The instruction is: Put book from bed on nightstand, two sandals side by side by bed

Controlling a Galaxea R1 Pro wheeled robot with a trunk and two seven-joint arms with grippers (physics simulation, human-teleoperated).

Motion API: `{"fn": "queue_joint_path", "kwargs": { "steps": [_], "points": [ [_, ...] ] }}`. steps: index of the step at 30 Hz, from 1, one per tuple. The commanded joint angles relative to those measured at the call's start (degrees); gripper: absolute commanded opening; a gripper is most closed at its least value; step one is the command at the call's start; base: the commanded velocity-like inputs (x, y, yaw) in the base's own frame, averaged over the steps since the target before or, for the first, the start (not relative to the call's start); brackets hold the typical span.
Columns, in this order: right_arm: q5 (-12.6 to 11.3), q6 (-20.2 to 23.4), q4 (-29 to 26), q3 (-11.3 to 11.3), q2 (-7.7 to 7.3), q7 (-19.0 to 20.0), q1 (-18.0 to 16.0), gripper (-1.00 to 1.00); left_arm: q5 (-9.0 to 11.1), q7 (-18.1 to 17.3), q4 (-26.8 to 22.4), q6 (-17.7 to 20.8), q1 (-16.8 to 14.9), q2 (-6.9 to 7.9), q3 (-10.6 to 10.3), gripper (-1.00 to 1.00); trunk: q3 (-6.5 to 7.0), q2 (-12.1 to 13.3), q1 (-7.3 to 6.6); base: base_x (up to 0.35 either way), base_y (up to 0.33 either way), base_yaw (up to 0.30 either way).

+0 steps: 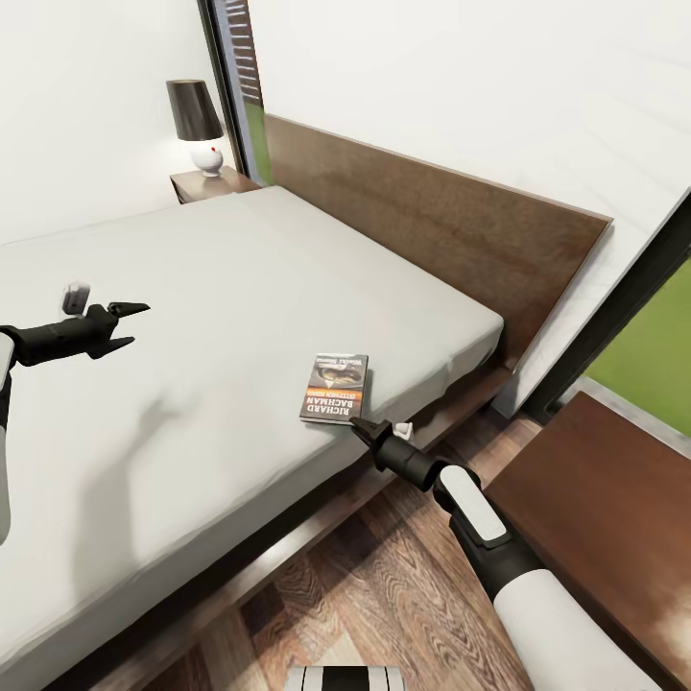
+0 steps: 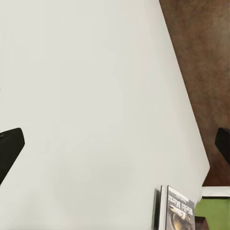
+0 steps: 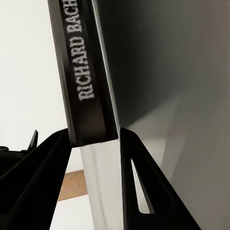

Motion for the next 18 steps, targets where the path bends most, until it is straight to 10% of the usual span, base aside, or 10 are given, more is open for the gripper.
{"fn": "queue_joint_path", "kwargs": {
  "steps": [1,18],
  "points": [
    [-0.1,0.2,0.0,0.0,0.01,0.1,0.0,-1.0,-0.4,-0.4,0.0,0.3,0.0,-0.01,0.2,1.0,-0.04,0.0,-0.01,0.0,0.0,0.0],
    [-0.1,0.2,0.0,0.0,0.01,0.2,0.0,-1.0,-0.4,-0.4,0.0,0.3,0.0,0.09,0.3,1.0,-0.04,0.0,-0.01,0.0,0.0,0.0]
  ]
}}
